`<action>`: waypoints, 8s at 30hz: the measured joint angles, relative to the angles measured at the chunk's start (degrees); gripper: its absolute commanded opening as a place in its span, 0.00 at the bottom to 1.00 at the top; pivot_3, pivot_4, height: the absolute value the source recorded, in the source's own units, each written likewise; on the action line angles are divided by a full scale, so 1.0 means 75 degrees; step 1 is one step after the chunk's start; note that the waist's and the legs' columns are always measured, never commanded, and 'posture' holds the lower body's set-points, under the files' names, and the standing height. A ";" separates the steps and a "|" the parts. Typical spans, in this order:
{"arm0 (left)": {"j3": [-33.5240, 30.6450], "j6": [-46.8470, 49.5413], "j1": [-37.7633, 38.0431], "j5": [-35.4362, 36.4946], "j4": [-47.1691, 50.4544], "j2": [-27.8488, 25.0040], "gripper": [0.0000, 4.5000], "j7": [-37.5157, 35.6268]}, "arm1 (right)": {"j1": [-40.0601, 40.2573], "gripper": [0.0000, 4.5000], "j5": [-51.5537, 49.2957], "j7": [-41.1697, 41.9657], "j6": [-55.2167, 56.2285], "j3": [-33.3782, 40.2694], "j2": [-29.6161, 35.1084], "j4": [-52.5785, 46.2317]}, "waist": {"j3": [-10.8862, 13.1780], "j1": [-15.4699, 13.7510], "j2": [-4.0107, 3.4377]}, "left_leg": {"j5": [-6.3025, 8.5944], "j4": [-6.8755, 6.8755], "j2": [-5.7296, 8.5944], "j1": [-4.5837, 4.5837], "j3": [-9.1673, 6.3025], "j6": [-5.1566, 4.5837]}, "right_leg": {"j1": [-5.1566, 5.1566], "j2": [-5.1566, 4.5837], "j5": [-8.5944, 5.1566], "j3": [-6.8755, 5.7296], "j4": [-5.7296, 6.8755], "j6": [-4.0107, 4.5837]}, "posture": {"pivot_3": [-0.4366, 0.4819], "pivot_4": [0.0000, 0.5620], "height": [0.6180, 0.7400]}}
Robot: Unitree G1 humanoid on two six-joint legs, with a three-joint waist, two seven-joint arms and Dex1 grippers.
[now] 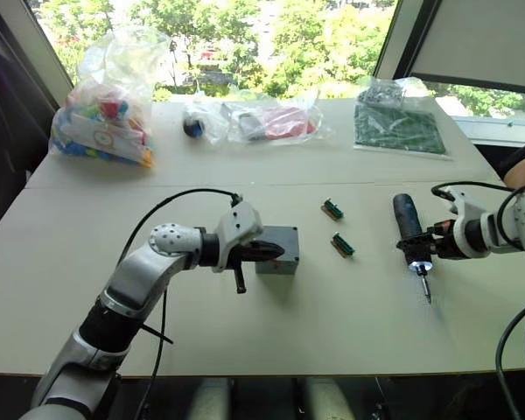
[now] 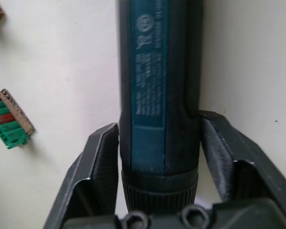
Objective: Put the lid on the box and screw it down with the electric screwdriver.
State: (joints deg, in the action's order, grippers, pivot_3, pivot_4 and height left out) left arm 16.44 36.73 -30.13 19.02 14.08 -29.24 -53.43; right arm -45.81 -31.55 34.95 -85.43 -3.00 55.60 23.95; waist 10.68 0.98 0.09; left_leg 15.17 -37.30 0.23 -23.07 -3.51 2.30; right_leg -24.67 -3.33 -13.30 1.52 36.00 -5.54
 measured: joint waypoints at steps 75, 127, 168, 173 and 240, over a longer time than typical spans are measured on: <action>-0.0420 0.0178 0.0619 -0.0445 -0.1048 -0.0104 0.00 0.0194 | 0.2979 0.99 0.2296 0.3007 0.7727 -0.1690 -0.1941 -0.4218 | 0.0023 -0.0021 0.0084 | -0.0011 0.0000 -0.0012 0.0086 -0.0007 0.0021 | 0.0072 0.0011 0.0021 0.0005 0.0016 -0.0001 | 0.48 0.27 1.00; -0.0514 -0.0067 0.0396 -0.0454 -0.1425 -0.0137 0.00 -0.0382 | 0.3764 0.99 0.1449 0.2302 0.6022 -0.0229 -0.1711 -0.5461 | 0.0022 -0.0014 0.0085 | -0.0012 0.0002 -0.0012 0.0090 -0.0007 0.0022 | 0.0075 0.0012 0.0020 0.0005 0.0017 0.0000 | 0.48 0.27 1.00; -0.1693 0.1182 -0.0290 0.1135 -0.0564 -0.0621 0.00 -0.0213 | 0.3136 0.18 0.2080 0.1203 0.7392 0.0231 -0.2592 -0.2927 | 0.0022 0.0010 0.0082 | -0.0012 -0.0001 -0.0011 0.0091 -0.0005 0.0022 | 0.0076 0.0012 0.0022 0.0007 0.0022 -0.0001 | 0.48 0.27 1.00; -0.1692 0.1182 -0.0289 0.1140 -0.0564 -0.0620 0.00 -0.0191 | 0.3136 0.01 0.2097 0.1197 0.7450 0.0229 -0.2593 -0.2927 | 0.0022 0.0006 0.0082 | -0.0012 -0.0001 -0.0011 0.0091 -0.0005 0.0022 | 0.0076 0.0012 0.0022 0.0007 0.0021 -0.0001 | 0.48 0.27 1.00; -0.1682 0.1192 0.0417 0.1228 0.0102 -0.1357 0.00 -0.0509 | 0.2537 0.01 0.1361 0.1402 0.6599 -0.0377 -0.3148 -0.4279 | 0.0022 0.0014 0.0082 | -0.0012 0.0003 -0.0012 0.0088 -0.0007 0.0022 | 0.0071 0.0012 0.0021 0.0006 0.0020 0.0001 | 0.48 0.27 1.00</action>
State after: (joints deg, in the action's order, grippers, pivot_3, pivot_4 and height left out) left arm 3.82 45.67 -27.00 28.23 14.84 -39.41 -57.25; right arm -26.78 -21.35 45.47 -35.94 -5.82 31.99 -8.14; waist 10.85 1.09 0.71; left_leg 15.08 -37.27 0.14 -22.40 -3.55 2.46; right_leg -24.14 -3.23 -13.14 1.57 36.15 -5.53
